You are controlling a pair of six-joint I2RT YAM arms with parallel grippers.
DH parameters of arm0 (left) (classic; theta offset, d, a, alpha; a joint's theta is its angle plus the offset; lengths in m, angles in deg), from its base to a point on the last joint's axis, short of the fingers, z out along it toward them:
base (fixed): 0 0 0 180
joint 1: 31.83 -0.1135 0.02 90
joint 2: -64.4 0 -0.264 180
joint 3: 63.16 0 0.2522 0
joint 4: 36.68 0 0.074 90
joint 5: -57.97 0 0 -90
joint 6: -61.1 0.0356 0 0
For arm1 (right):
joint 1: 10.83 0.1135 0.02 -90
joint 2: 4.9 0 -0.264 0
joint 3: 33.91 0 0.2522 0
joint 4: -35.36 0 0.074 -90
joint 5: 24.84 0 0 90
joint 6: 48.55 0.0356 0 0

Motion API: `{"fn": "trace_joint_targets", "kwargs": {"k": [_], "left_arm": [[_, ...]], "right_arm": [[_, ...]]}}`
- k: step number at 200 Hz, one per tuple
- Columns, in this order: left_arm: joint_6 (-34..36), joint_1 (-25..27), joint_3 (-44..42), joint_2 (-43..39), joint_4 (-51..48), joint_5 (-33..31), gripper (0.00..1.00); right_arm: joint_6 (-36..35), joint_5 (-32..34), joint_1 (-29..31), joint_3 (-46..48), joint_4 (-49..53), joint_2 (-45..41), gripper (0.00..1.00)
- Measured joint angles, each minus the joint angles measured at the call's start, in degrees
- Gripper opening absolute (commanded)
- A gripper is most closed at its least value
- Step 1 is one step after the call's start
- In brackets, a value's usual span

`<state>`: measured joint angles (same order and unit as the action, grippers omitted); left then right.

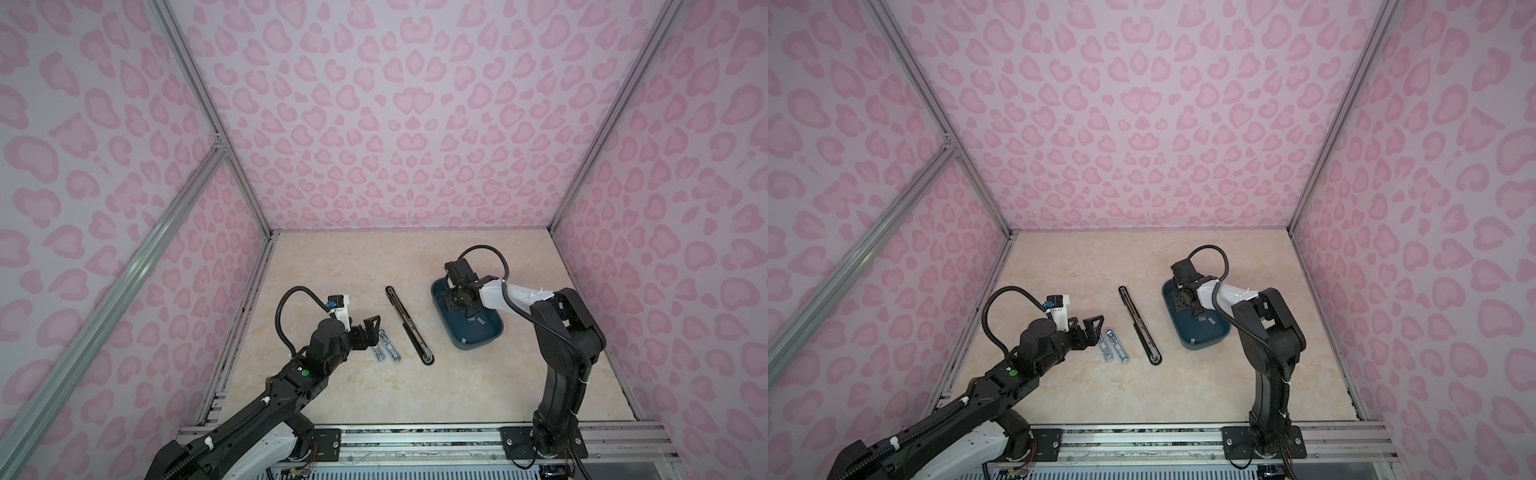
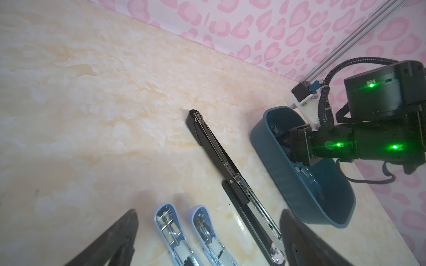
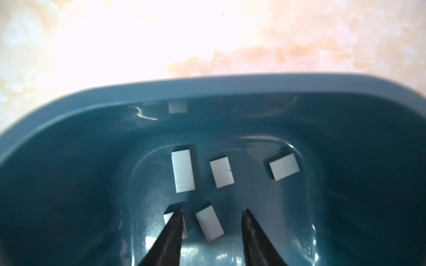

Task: Load the staples into the stapler
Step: 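Lower the right gripper into the tray and grasp a third grey strip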

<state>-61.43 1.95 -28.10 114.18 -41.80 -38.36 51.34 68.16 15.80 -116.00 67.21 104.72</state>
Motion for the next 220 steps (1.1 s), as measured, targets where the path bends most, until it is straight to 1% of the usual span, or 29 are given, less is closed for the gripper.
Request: {"fn": "trace_joint_targets", "kwargs": {"k": [31,111,176,220], "left_arm": [[0.0,0.0,0.02,0.87,-0.11,-0.22,0.97],[0.02,0.04,0.13,1.42,-0.44,-0.98,0.97],[0.0,0.04,0.17,1.49,-0.46,-0.98,0.97],[0.0,0.04,0.42,1.9,-0.5,-0.98,0.97]], "right_arm": [[0.02,1.36,0.22,-1.25,0.07,1.09,0.36],[0.5,2.97,0.22,-0.24,1.05,0.7,0.34],[1.09,3.43,-0.04,-0.24,1.14,0.72,0.25],[1.57,3.39,-0.5,-0.24,1.2,0.79,0.22]]}}
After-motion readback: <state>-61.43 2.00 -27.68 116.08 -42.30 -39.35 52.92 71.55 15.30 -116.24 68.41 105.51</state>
